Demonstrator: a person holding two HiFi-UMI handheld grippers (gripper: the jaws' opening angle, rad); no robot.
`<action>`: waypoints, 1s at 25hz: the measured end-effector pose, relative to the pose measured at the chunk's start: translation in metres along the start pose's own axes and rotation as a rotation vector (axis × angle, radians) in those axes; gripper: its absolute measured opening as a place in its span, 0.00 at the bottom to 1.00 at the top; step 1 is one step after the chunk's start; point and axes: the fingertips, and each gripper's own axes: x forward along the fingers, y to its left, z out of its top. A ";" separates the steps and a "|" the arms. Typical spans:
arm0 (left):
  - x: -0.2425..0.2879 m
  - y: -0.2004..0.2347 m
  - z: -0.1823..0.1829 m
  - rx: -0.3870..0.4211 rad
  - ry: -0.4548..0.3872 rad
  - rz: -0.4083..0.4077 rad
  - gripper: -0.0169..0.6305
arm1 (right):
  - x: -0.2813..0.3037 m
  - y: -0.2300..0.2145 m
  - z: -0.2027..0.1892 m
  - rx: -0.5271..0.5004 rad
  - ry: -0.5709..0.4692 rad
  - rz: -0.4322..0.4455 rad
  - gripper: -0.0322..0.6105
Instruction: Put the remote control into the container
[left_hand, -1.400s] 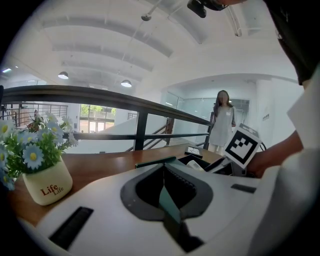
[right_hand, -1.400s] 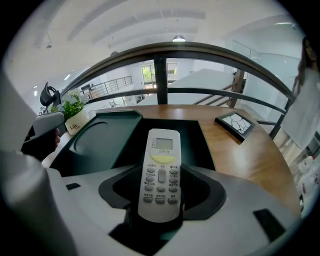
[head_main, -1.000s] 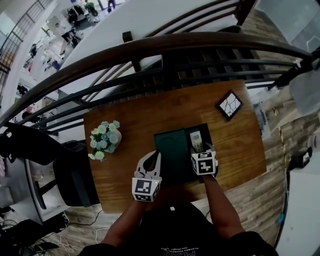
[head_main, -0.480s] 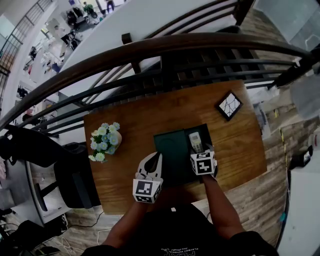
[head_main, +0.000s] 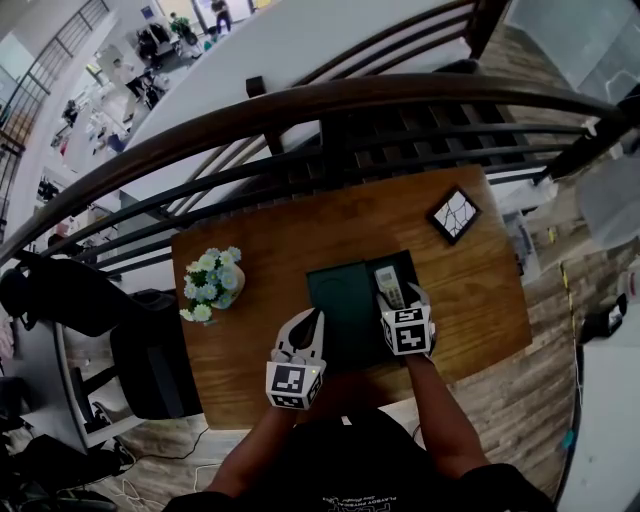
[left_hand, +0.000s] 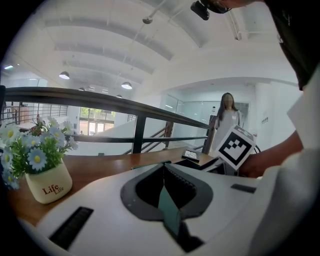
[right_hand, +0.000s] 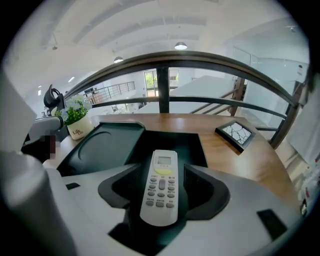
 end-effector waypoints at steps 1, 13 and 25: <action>-0.001 -0.002 0.002 0.000 -0.005 0.002 0.04 | -0.006 0.000 0.004 -0.003 -0.019 0.001 0.43; -0.024 -0.033 0.037 0.044 -0.094 0.017 0.04 | -0.101 -0.003 0.060 -0.086 -0.375 -0.041 0.41; -0.063 -0.055 0.091 0.065 -0.228 0.023 0.04 | -0.183 0.007 0.079 -0.120 -0.567 -0.030 0.13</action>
